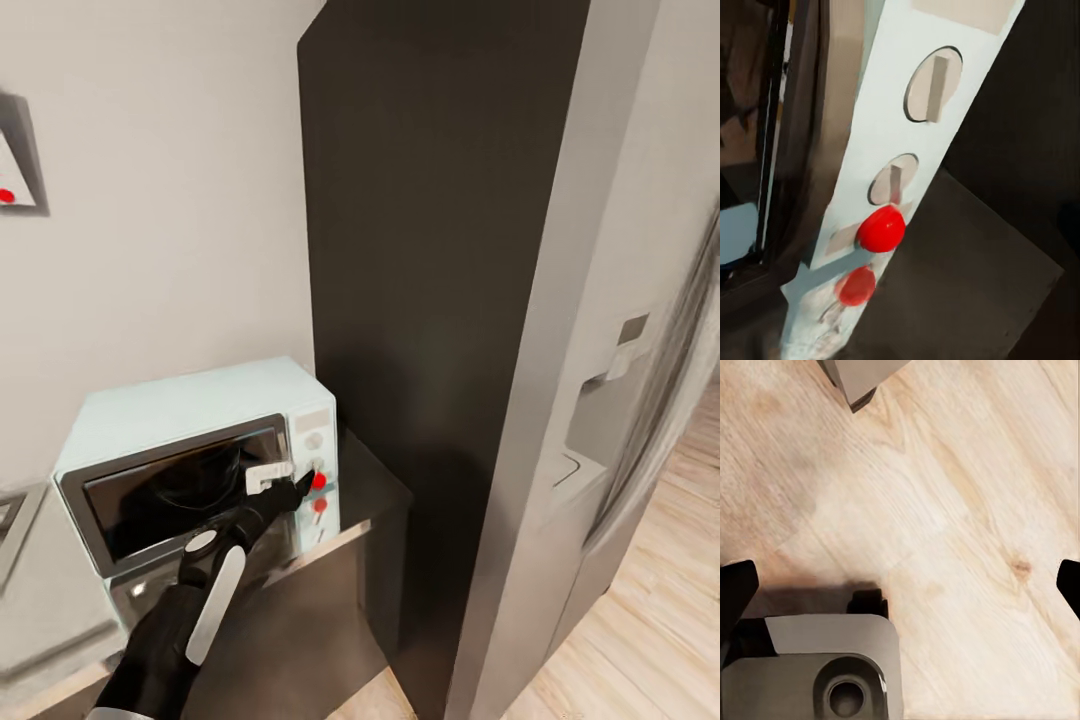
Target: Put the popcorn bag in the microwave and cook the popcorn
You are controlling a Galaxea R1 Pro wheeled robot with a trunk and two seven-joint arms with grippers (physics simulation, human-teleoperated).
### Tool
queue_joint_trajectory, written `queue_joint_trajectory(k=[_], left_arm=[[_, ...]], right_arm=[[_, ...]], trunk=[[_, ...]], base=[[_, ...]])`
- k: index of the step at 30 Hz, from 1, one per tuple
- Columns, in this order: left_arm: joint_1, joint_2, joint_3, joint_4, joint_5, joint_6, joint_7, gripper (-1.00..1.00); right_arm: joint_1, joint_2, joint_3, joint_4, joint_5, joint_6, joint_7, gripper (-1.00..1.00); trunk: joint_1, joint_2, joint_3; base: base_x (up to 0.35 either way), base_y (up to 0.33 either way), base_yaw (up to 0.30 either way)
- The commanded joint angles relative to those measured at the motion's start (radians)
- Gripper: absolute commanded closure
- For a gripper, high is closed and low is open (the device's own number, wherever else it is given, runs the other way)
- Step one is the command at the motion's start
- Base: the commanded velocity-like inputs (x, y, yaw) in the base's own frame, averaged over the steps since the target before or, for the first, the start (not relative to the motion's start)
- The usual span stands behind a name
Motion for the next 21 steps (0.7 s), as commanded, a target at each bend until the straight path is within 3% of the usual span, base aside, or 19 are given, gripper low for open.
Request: queue_joint_trajectory(k=[1, 7, 13, 21], left_arm=[[-0.001, -0.001, 0.001, -0.001, 0.007, 0.006, -0.002, -1.0], [-0.001, -0.022, -0.011, 0.0, 0.006, 0.007, 0.01, -1.0], [0.0, -0.028, -0.109, -0.001, 0.006, 0.006, 0.103, -1.0], [0.0, -0.032, -0.122, 0.013, 0.027, 0.008, 0.104, -1.0]], right_arm=[[-0.001, 0.0, -0.006, 0.003, 0.001, -0.007, 0.004, -1.0], [-0.001, -0.001, -0.006, 0.003, 0.001, -0.007, 0.004, -1.0], [-0.001, -0.001, -0.006, 0.003, 0.001, -0.007, 0.004, -1.0], [-0.001, -0.001, -0.006, 0.003, 0.001, -0.007, 0.003, -1.0]], trunk=[[0.0, -0.001, -0.001], [0.0, -0.001, -0.001], [0.0, -0.001, -0.001], [0.0, -0.001, -0.001]], base=[[-0.345, 0.0, 0.0], [-0.346, 0.0, 0.0], [-0.346, 0.0, 0.0], [-0.346, 0.0, 0.0]])
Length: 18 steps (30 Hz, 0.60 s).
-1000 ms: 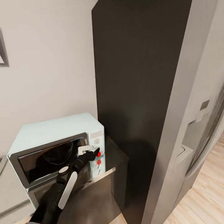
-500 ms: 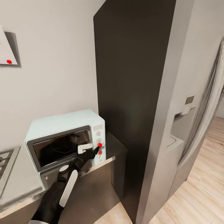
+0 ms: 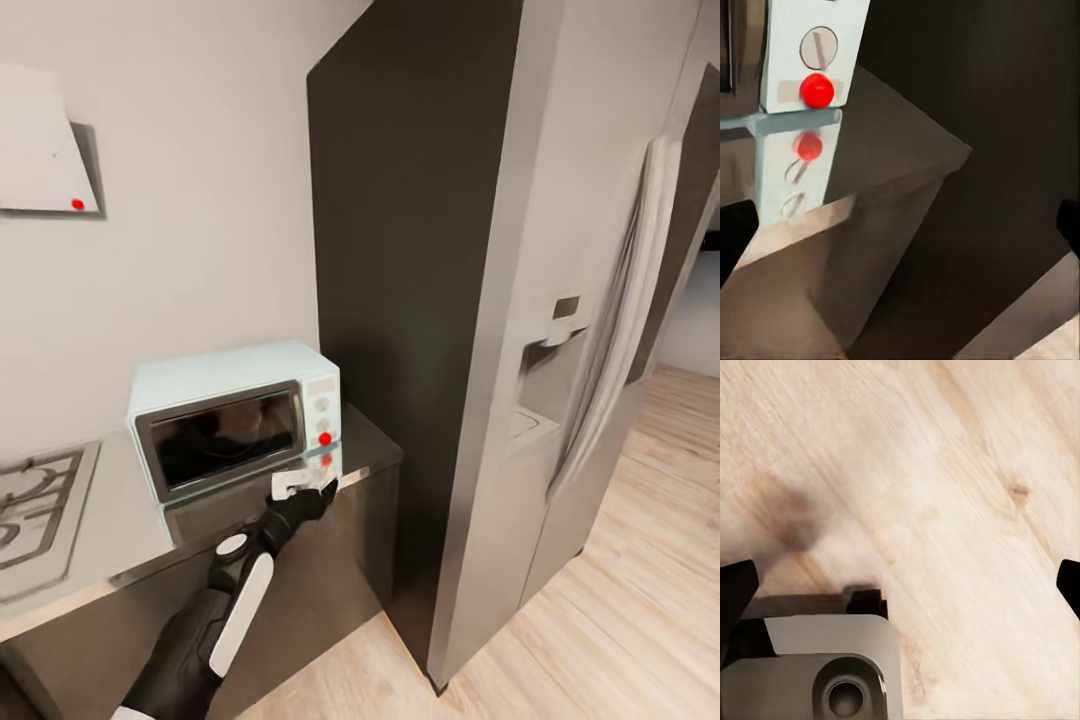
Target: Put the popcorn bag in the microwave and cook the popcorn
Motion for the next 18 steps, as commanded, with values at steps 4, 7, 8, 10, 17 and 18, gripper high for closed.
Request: queue_joint_trajectory(k=[4, 7, 8, 10, 17, 18], left_arm=[[0.0, -0.022, -0.002, 0.121, 0.04, 0.013, 0.004, -1.0], [-0.001, -0.034, -0.002, 0.352, 0.111, 0.013, 0.004, -1.0], [0.0, -0.037, -0.002, 0.419, 0.13, 0.01, 0.003, -1.0], [0.0, -0.043, -0.001, 0.659, 0.181, -0.001, -0.004, -1.0], [0.002, -0.05, 0.004, 1.255, 0.235, -0.185, -0.011, -1.0], [0.001, -0.048, 0.005, 1.27, 0.236, -0.189, -0.01, -1.0]], right_arm=[[-0.001, 0.0, -0.006, 0.003, 0.001, -0.008, 0.004, -1.0], [-0.001, 0.0, -0.006, 0.003, 0.001, -0.006, 0.004, -1.0], [-0.001, 0.0, -0.006, 0.003, 0.001, -0.006, 0.004, -1.0], [-0.001, 0.0, -0.006, 0.003, 0.001, -0.006, 0.004, -1.0], [-0.001, 0.002, -0.005, 0.003, 0.001, -0.006, 0.004, -1.0], [-0.001, 0.003, -0.005, 0.003, 0.001, -0.006, 0.004, -1.0]], trunk=[[-0.001, -0.001, -0.001], [-0.001, -0.001, -0.001], [-0.001, -0.001, -0.001], [-0.001, -0.001, -0.001], [-0.001, -0.001, -0.001], [-0.001, -0.001, -0.001]], base=[[-0.346, 0.0, 0.0], [-0.346, 0.0, 0.0], [-0.346, 0.0, 0.0], [-0.347, 0.0, 0.0], [-0.347, 0.0, 0.0], [-0.347, 0.0, 0.0]])
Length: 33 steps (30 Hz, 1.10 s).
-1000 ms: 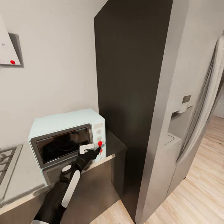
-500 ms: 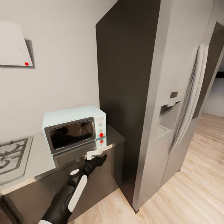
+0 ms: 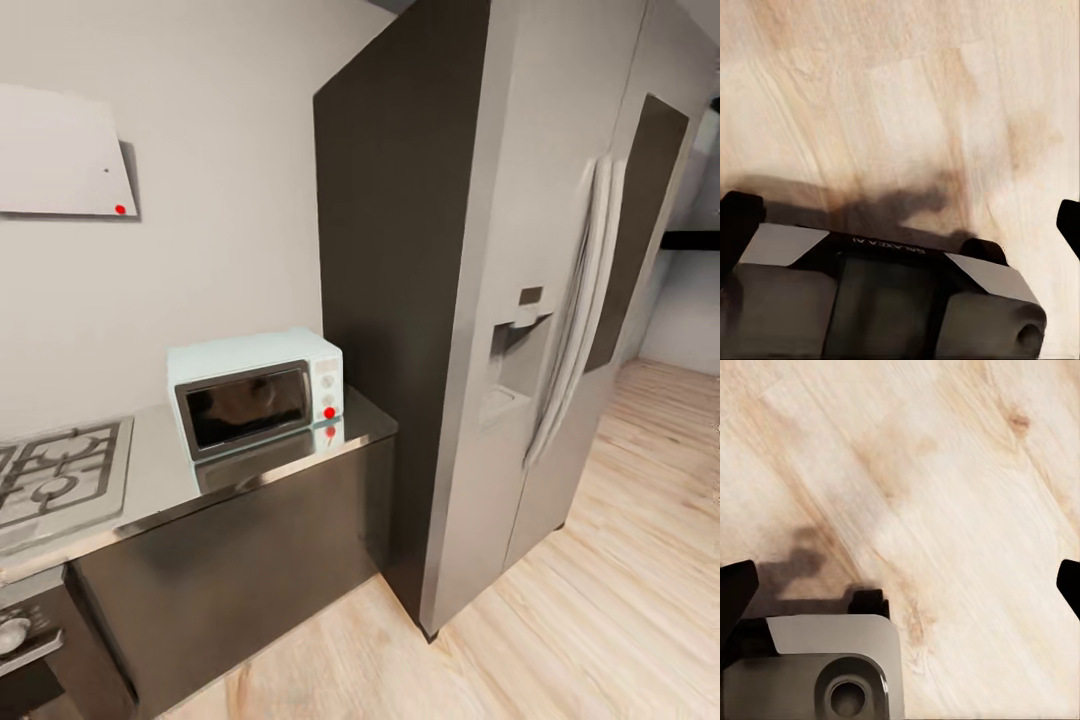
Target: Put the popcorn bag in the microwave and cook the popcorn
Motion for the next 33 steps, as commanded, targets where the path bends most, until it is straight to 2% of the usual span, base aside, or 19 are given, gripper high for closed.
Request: queue_joint_trajectory(k=[1, 4, 8, 11, 14, 25, 33], left_arm=[[0.0, 0.001, -0.007, 0.008, 0.01, 0.002, 0.004, -1.0], [0.015, 0.002, -0.007, 0.022, 0.01, -0.007, 0.003, -1.0], [0.1, 0.003, -0.007, 0.025, 0.007, -0.019, 0.002, -1.0], [0.158, 0.004, -0.008, 0.025, -0.001, -0.097, -0.001, -1.0], [0.181, 0.004, -0.009, 0.025, -0.001, -0.14, -0.001, -1.0], [0.187, 0.002, -0.009, 0.025, 0.0, -0.152, -0.001, -1.0], [0.187, 0.002, -0.009, 0.025, 0.0, -0.152, -0.001, -1.0]], right_arm=[[-0.001, 0.0, -0.006, 0.003, 0.001, -0.006, 0.004, -1.0], [-0.001, 0.0, -0.007, 0.003, 0.001, -0.007, 0.003, -1.0], [-0.001, 0.002, -0.006, 0.003, 0.001, -0.007, 0.003, -1.0], [-0.001, 0.001, -0.006, 0.003, 0.001, -0.007, 0.003, -1.0], [-0.001, 0.001, -0.006, 0.003, 0.001, -0.008, 0.003, -1.0], [-0.001, 0.007, -0.005, 0.003, 0.001, -0.004, 0.005, -1.0], [-0.001, 0.006, -0.007, 0.003, 0.024, -0.003, 0.003, -1.0]], trunk=[[-0.001, -0.001, -0.001], [-0.001, -0.001, -0.001], [-0.001, -0.001, -0.001], [-0.001, -0.001, -0.001], [-0.001, -0.001, -0.001], [-0.001, -0.001, -0.001], [-0.001, -0.001, -0.001]], base=[[-0.347, 0.0, 0.0], [-0.347, 0.0, 0.0], [-0.312, 0.0, 0.0], [-0.08, 0.0, 0.0], [-0.016, 0.0, 0.0], [-0.001, 0.0, 0.003], [0.0, 0.0, 0.231]])
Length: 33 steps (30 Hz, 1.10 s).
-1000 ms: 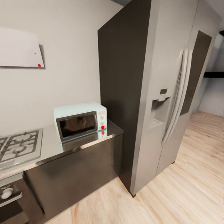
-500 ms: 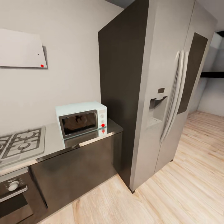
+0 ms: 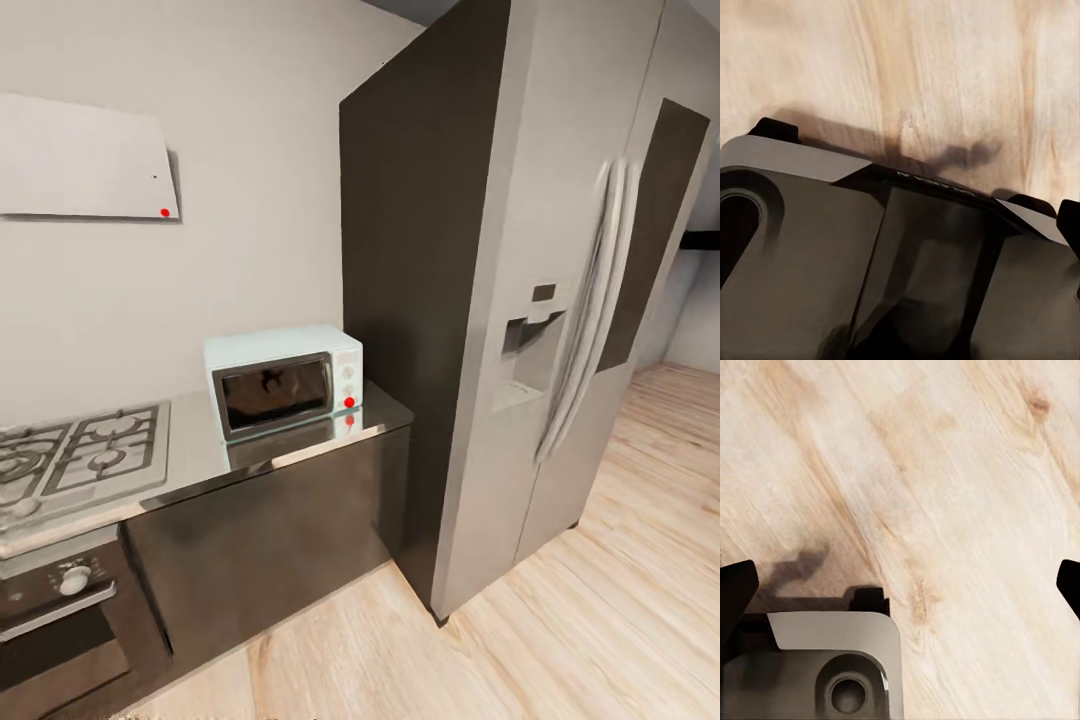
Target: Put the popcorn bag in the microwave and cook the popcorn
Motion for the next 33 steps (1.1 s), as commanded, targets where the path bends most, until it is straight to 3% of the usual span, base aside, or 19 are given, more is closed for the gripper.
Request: queue_joint_trajectory(k=[1, 33], left_arm=[[-0.001, 0.0, -0.009, 0.0, 0.008, 0.0, 0.003, -1.0], [-0.001, -0.003, -0.009, 0.0, 0.008, 0.0, 0.003, -1.0]], right_arm=[[-0.001, -0.001, -0.006, 0.003, 0.003, -0.007, 0.004, -1.0], [-0.001, 0.001, -0.006, 0.004, 0.004, -0.007, 0.004, -1.0]], trunk=[[0.0, -0.001, -0.001], [0.0, -0.001, -0.001]], base=[[0.0, 0.0, 0.267], [0.0, 0.0, 0.269]])
